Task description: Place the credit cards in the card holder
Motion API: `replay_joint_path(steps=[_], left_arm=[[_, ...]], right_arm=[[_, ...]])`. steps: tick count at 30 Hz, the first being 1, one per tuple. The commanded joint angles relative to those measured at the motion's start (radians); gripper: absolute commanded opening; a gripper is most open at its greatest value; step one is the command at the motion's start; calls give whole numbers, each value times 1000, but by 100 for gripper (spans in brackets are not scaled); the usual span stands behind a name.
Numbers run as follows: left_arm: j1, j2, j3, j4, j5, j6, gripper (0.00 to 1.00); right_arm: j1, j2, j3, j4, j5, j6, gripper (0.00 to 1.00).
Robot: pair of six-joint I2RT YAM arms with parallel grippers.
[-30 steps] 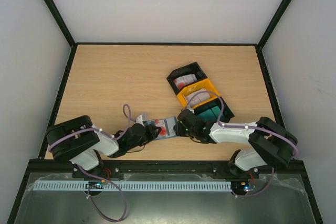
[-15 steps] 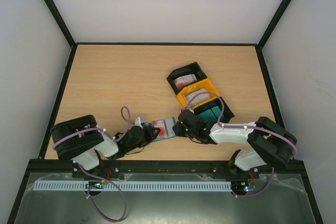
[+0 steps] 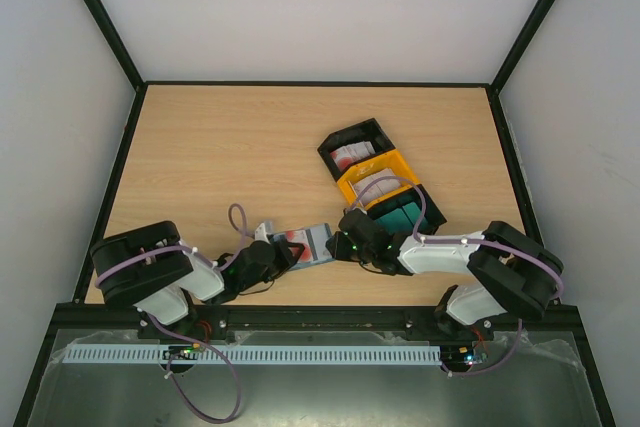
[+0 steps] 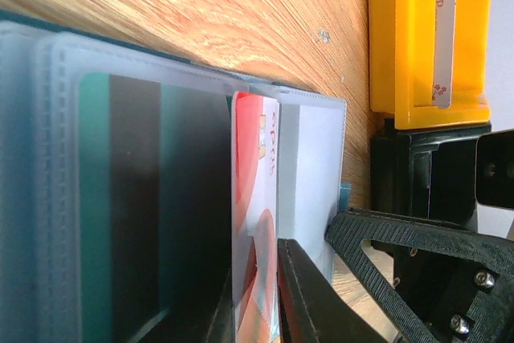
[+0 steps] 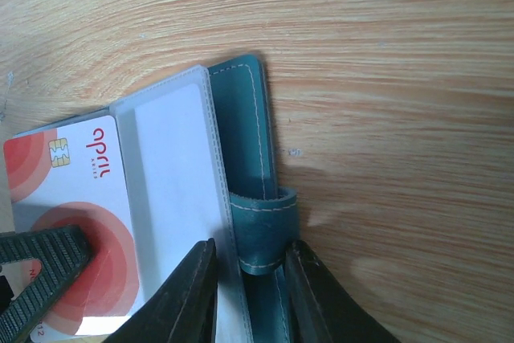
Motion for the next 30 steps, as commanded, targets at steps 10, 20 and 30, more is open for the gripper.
replay_joint_path(steps=[10, 20, 30], left_arm=[[-12, 17, 45, -117, 30, 57, 17], [-13, -50, 31, -170, 17, 55, 24], [-15, -238, 60, -440, -58, 97, 30]], right_arm=[[9, 32, -37, -70, -39, 10, 22], [10, 21, -34, -75, -40, 5, 22], [10, 17, -30, -82, -38, -2, 22]])
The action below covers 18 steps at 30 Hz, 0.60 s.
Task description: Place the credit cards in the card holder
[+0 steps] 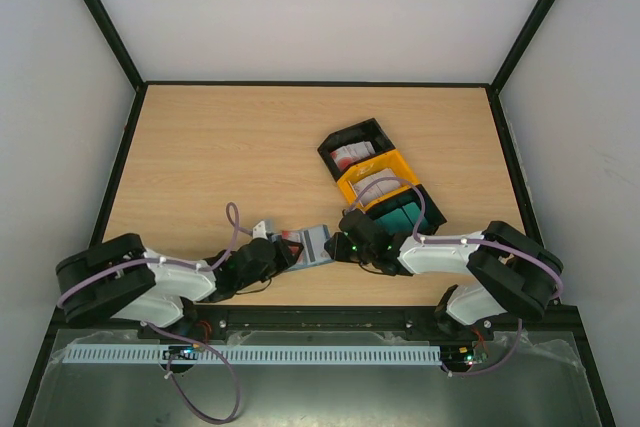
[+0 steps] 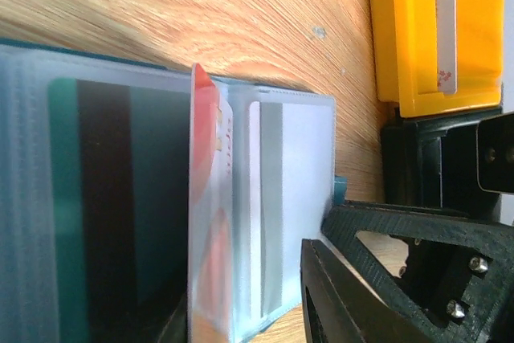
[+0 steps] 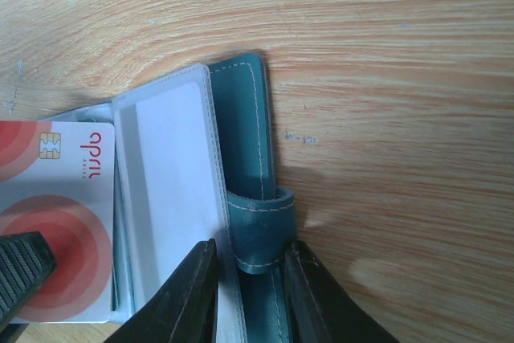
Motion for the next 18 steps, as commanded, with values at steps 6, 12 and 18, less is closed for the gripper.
replay_joint_path(steps=[6, 12, 18], left_arm=[[-8, -102, 23, -225, -80, 35, 30], [-7, -137, 23, -269, -91, 48, 30], [-8, -165, 25, -303, -115, 69, 16]], right_arm=[[10, 18, -22, -97, -8, -5, 22], [10, 12, -21, -101, -4, -7, 22], [10, 11, -19, -109, -5, -8, 22]])
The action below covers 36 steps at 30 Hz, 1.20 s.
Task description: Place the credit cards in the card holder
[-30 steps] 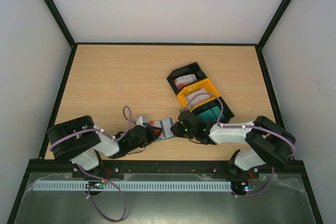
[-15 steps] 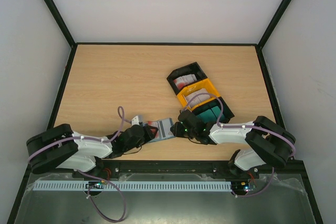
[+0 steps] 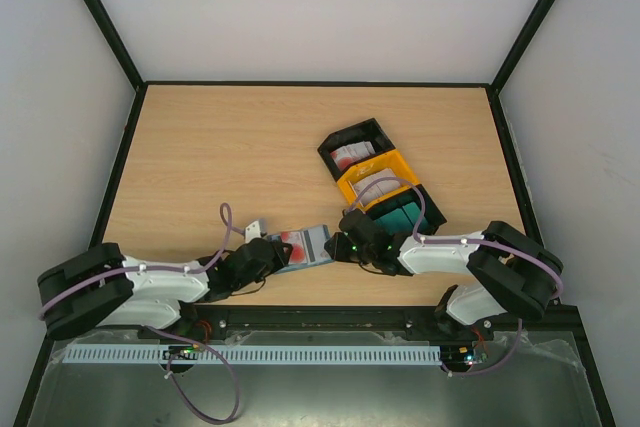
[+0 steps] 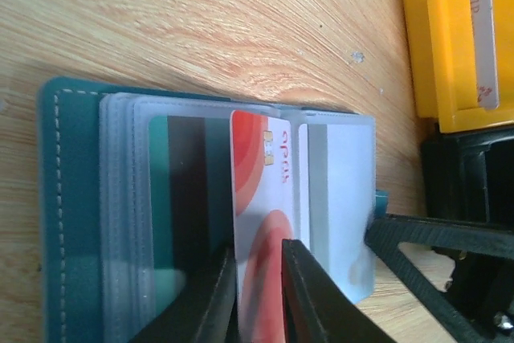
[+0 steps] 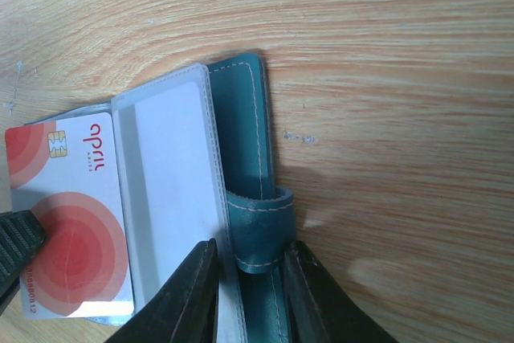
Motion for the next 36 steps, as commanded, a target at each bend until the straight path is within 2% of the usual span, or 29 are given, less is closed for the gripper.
replay_joint_path(steps=[1, 4, 6, 17, 27, 29, 36], left_arm=[[-7, -12, 13, -62, -41, 36, 15], [-6, 29, 27, -61, -38, 41, 5], [-7, 50, 28, -50, -32, 38, 3], [-7, 106, 16, 26, -4, 33, 3], [-10, -36, -25, 57, -12, 10, 3], [-10, -62, -31, 48, -28, 8, 3], [-8, -45, -62, 94, -22, -6, 3]], right_arm=[[10, 11, -19, -109, -7, -8, 22], [9, 15, -21, -110, -10, -11, 22], [10, 18, -21, -110, -12, -12, 21], [9, 37, -26, -86, -30, -10, 18], [9, 40, -26, -89, -22, -10, 17], [9, 42, -26, -89, -23, -11, 15], [9, 46, -26, -91, -17, -6, 12]])
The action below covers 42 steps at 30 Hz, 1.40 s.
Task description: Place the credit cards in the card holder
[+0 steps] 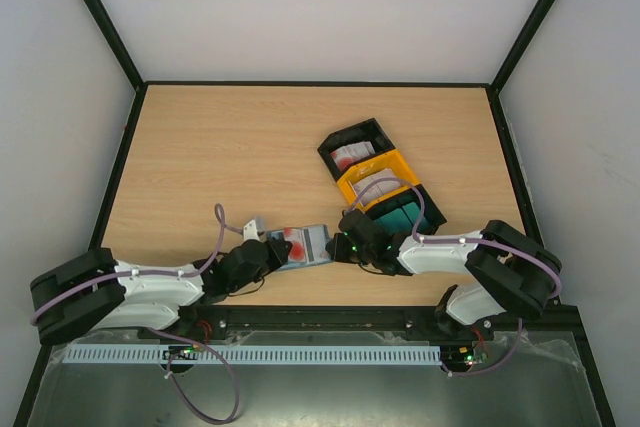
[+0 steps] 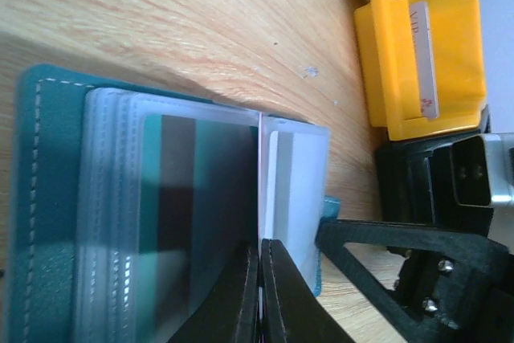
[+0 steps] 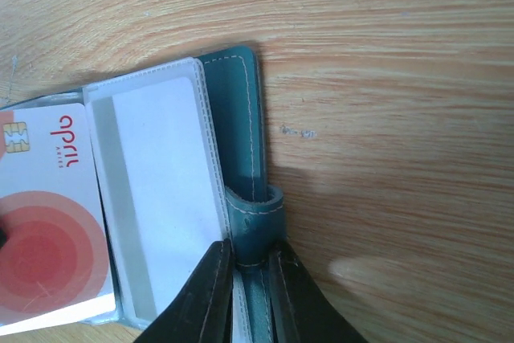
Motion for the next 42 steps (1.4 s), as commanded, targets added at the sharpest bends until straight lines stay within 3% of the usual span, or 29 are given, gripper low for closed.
replay_joint_path(steps=[1, 14, 23, 33, 42], left_arm=[[-6, 25, -31, 33, -5, -13, 3], [-13, -37, -39, -17, -72, -17, 3], [-13, -22, -65, 111, -35, 43, 3], [-14, 95, -75, 290, 6, 119, 3], [-14, 158, -69, 283, -5, 72, 3]], right_arm=[[10, 38, -25, -93, -6, -3, 12], [9, 33, -27, -105, 8, -2, 11], [9, 32, -21, -109, 6, -5, 12], [10, 33, -19, -108, 2, -7, 12], [10, 20, -16, -118, 2, -6, 16]])
